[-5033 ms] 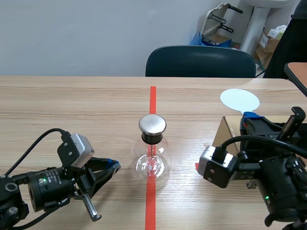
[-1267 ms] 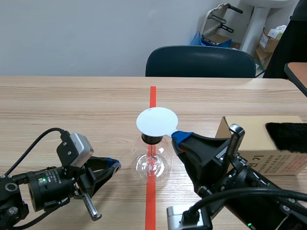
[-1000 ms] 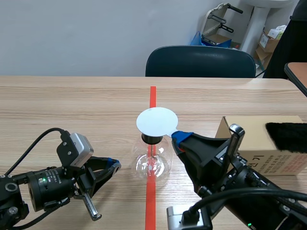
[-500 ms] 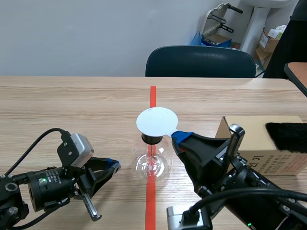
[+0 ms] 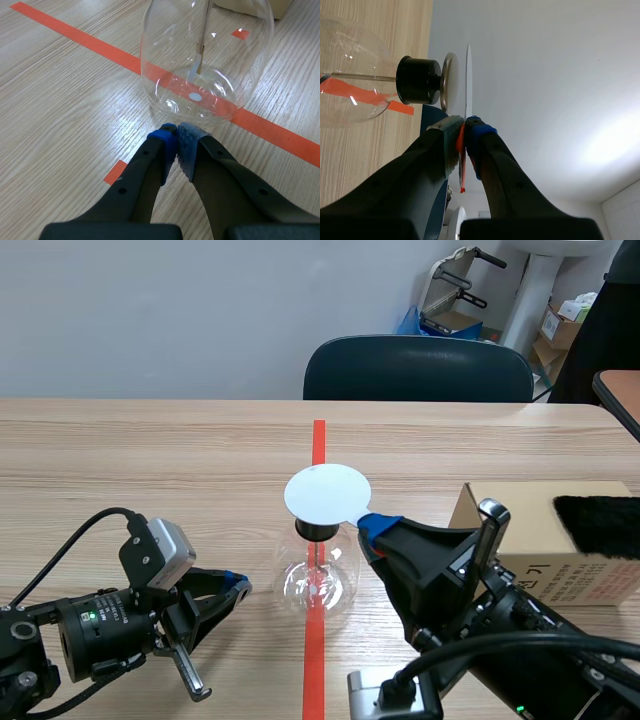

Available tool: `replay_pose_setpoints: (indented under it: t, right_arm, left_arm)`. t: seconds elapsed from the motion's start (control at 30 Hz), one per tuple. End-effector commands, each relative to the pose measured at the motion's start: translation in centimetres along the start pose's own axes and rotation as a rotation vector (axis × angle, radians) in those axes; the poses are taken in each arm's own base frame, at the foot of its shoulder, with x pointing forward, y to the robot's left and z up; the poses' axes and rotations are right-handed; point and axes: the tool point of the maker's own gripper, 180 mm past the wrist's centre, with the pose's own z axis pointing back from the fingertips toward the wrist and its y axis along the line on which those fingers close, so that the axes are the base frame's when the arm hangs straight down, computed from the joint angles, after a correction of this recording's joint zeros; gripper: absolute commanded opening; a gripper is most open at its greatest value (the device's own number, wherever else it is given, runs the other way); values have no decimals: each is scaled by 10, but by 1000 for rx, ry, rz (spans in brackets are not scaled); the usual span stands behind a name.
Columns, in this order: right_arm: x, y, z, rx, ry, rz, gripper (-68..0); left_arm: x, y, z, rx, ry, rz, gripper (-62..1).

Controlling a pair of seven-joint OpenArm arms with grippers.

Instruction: Do the electroscope experiment

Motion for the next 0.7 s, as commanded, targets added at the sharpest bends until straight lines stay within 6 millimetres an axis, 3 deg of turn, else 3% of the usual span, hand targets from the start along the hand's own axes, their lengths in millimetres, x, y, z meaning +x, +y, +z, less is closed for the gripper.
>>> replay_pose_setpoints:
  t: [0.0,0.37,0.67]
  right_arm:
    - [-6,-8,-3,-26,10,13,-665]
    - [-9,-8,-3,-26,25,13,-665]
    - [-53,-8,4,-29,274,6,-665]
  left_arm:
    - [9,1,-3,3,-30,7,-582]
    - [9,1,-3,2,-30,7,-582]
    - [9,1,-3,2,-30,7,-582]
